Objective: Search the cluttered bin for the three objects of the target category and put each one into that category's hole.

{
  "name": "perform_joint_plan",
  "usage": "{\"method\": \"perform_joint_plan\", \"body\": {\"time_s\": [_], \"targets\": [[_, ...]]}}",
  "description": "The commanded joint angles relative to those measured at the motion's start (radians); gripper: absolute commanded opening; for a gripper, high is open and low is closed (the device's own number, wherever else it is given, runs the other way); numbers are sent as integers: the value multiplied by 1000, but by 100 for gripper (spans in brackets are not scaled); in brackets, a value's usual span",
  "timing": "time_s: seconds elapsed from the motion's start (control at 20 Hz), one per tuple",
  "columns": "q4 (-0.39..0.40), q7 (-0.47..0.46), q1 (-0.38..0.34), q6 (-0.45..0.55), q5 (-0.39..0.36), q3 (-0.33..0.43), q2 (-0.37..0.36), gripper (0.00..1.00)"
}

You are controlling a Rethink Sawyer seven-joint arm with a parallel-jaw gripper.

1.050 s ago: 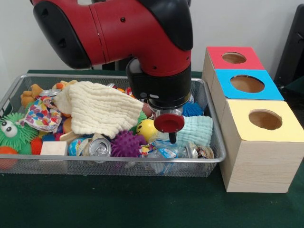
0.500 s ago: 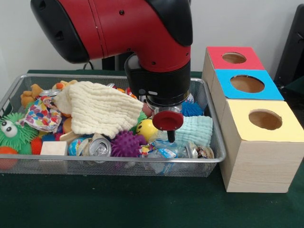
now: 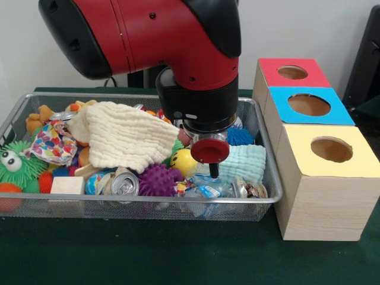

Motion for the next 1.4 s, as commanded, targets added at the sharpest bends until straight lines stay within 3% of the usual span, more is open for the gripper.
{"method": "perform_joint_plan", "body": {"time_s": [0.05, 0.45, 0.7, 1.05, 1.4], "targets": [[2, -39, 14, -6, -32, -86, 34, 0], [-33, -51, 16, -52, -47, -91, 71, 0], [-26, -35, 9, -95, -45, -85, 61, 0], [-31, -102, 5, -120, -53, -67, 57, 0], [-19, -81, -13, -142, -22, -58, 54, 0]]}}
